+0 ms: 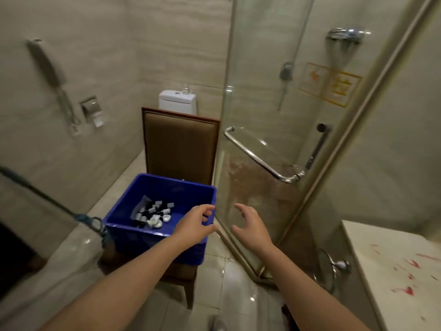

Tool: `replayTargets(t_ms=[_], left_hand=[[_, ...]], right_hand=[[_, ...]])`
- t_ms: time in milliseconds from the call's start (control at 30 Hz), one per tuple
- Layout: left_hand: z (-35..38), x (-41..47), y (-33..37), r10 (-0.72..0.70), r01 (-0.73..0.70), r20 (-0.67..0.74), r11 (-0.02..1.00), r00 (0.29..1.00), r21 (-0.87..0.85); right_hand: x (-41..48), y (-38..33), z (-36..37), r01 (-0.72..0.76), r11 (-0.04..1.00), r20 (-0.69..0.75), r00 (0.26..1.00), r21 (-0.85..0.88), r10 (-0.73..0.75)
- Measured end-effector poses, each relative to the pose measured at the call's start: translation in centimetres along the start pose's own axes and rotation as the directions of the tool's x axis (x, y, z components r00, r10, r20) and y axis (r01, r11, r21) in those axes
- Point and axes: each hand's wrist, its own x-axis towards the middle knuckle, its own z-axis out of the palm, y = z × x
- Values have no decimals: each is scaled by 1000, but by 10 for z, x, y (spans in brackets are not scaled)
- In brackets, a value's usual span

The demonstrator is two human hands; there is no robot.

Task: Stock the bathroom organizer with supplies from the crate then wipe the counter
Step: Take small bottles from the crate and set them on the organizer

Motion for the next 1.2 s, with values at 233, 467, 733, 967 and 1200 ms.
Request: replayTargets(t_ms=[233, 467, 733, 967, 1200], left_hand=[[-37, 31, -31, -144, 141, -167, 990, 975, -26], [-61, 60, -47, -288, 260, -282, 957, 915, -132], [-69, 73, -71, -400, 364, -399, 917, 825, -166], [-72, 74, -98, -483, 434, -404, 875, 776, -213], [-82, 90, -137, -542, 509, -361, 839, 759, -190]], right_hand=[[87, -23, 28, 131, 991, 171, 976, 19, -132], [162, -36, 48, 232, 973, 301, 927, 12, -225], [212, -38, 77, 319, 947, 428, 852, 29, -300], [239, -37, 106, 330, 942, 525, 790, 70, -316], [264, -34, 139, 291, 956, 584, 771, 31, -254]])
